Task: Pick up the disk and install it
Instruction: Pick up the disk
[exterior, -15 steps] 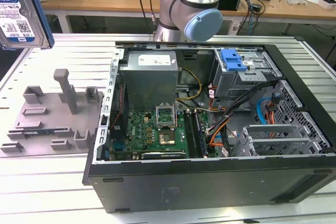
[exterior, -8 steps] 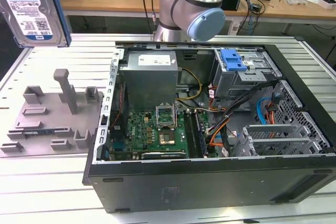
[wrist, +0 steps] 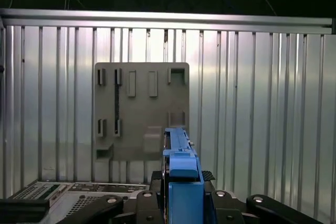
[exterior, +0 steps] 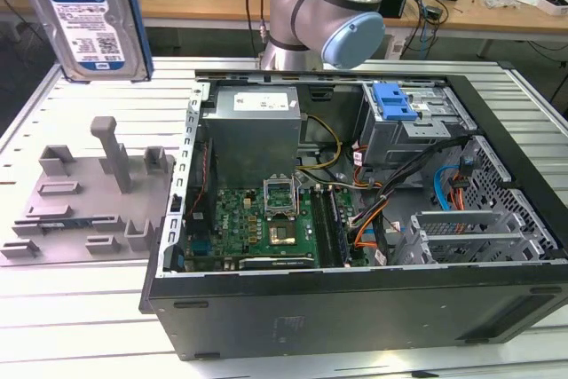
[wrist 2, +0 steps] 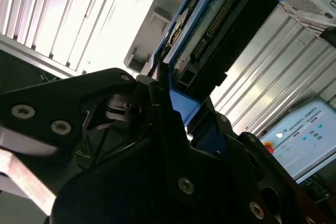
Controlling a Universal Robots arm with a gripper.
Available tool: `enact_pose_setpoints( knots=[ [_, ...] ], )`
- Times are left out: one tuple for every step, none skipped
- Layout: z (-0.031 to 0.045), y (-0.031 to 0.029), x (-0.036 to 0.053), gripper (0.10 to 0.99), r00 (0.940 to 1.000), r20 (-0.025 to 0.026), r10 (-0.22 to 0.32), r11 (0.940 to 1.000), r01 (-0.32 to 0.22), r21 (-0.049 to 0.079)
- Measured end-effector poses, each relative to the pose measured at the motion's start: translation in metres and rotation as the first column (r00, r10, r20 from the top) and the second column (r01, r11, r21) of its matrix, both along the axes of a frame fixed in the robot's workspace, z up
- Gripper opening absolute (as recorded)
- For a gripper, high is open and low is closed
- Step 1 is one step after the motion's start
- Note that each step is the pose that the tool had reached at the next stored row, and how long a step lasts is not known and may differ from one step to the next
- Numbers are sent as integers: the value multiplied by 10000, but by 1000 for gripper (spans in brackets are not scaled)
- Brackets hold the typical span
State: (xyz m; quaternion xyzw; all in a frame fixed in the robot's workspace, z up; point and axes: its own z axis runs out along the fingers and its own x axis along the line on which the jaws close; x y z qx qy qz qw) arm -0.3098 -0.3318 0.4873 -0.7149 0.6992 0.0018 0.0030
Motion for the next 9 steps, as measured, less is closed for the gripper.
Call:
enact_pose_setpoints(
  knots=[
    [1,-8,42,369,10000,-1,0,10000,0,2],
    [0,-21,107,369,10000,-1,-3,10000,3,7],
    [0,-33,156,369,10000,0,-2,10000,2,10],
    [0,-46,199,369,10000,0,0,10000,0,11],
    [0,-70,277,369,10000,0,-2,10000,2,12],
    [0,-86,328,369,10000,-1,-2,10000,2,11],
    [1,-99,365,369,10000,-1,0,10000,0,10],
    [0,-120,429,369,10000,-1,-3,10000,3,11],
    [0,-142,497,369,10000,-1,0,10000,0,11]
  ],
)
